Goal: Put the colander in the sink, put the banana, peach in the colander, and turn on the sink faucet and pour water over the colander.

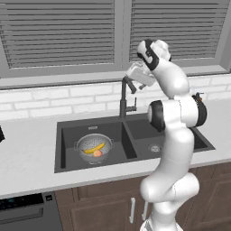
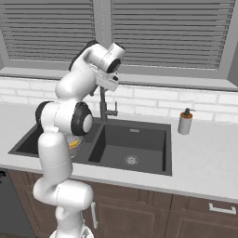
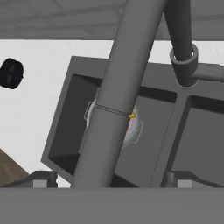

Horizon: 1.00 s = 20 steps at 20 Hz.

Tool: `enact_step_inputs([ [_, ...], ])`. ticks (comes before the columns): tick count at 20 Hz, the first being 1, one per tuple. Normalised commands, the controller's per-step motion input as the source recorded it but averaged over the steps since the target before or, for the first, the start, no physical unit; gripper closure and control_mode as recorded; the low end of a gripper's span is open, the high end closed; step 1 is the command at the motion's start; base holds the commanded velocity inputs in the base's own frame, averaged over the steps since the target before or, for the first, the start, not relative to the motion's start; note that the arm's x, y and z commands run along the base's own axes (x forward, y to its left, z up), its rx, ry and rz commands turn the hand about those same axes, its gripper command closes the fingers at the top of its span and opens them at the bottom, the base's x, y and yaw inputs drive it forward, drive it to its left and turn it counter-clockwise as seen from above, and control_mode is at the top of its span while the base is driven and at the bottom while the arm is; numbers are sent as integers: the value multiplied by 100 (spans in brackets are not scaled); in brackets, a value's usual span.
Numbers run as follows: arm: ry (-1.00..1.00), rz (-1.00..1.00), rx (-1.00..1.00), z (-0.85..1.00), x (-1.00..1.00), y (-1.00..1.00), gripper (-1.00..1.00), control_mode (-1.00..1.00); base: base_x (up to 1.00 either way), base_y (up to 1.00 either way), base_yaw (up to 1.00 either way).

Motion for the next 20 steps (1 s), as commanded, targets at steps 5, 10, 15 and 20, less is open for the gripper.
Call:
enact_step_inputs([
  [5,0,7,0,0,-43,13,-100,-100,0,0,0],
  [10,0,9,0,0,-58,8,-100,-100,0,0,0],
  [15,0,5,0,0,-3,19,-100,-100,0,0,0],
  [20,0,0,0,-1,49,6,-100,-100,0,0,0],
])
